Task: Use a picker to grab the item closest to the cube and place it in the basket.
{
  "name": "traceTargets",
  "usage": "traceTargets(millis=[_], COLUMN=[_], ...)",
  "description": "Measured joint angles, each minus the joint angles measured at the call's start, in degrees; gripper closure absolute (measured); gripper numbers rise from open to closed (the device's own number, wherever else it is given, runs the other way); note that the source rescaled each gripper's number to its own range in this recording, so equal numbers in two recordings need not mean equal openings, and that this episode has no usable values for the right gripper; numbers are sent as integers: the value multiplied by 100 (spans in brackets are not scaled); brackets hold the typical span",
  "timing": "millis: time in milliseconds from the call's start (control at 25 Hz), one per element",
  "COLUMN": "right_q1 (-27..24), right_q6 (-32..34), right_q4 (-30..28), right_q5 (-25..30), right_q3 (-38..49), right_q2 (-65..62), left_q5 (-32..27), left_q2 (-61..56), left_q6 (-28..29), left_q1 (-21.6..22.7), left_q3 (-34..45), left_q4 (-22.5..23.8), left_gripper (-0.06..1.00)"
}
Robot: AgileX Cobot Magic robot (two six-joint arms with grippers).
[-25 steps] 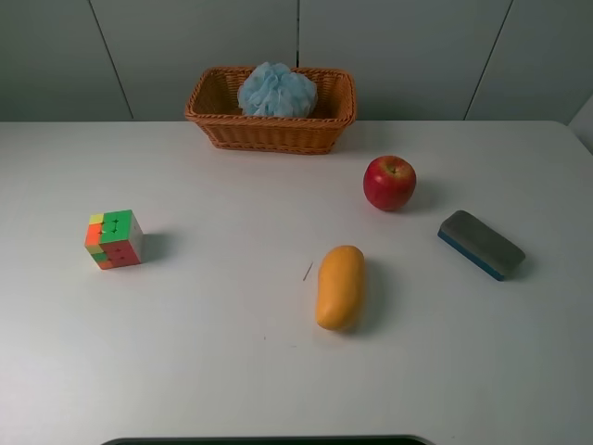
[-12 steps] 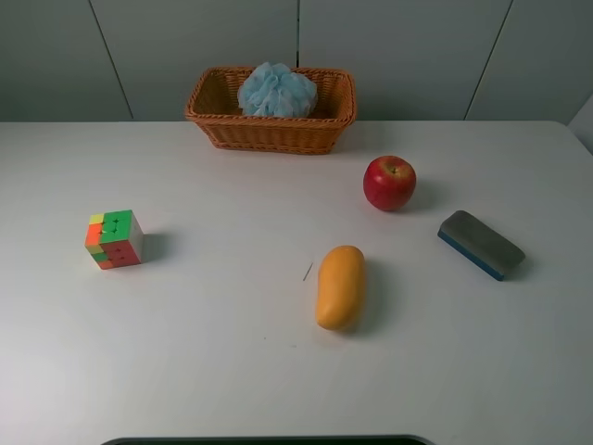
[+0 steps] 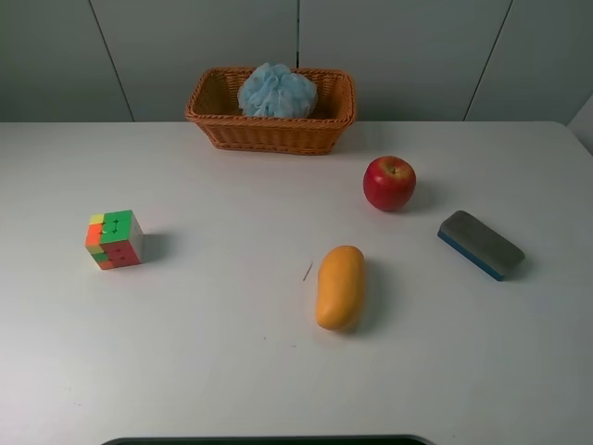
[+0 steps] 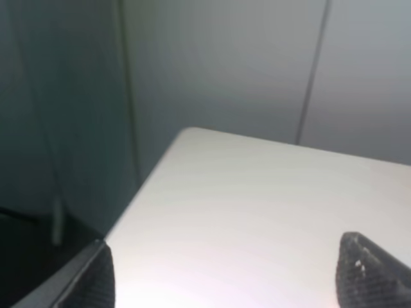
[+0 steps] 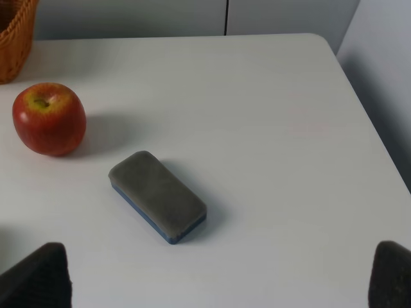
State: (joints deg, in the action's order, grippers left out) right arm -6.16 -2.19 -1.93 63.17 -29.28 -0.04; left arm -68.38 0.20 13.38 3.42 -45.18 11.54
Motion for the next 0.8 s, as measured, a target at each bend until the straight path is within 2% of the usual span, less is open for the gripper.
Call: traceTargets(millis=[320,800], right_q1=[0,0], right_q6=[0,0], right_q4=[0,0], right_q5=[0,0], right_q3=[0,0], right_q2=[0,0], left_q5=[450,552], left_q2=[-20,-20], left_q6=[-68,-169], left_q1=[0,0], left_q3=[1493,1560], left_q4=[-561,-637], left_gripper=[-1,-1])
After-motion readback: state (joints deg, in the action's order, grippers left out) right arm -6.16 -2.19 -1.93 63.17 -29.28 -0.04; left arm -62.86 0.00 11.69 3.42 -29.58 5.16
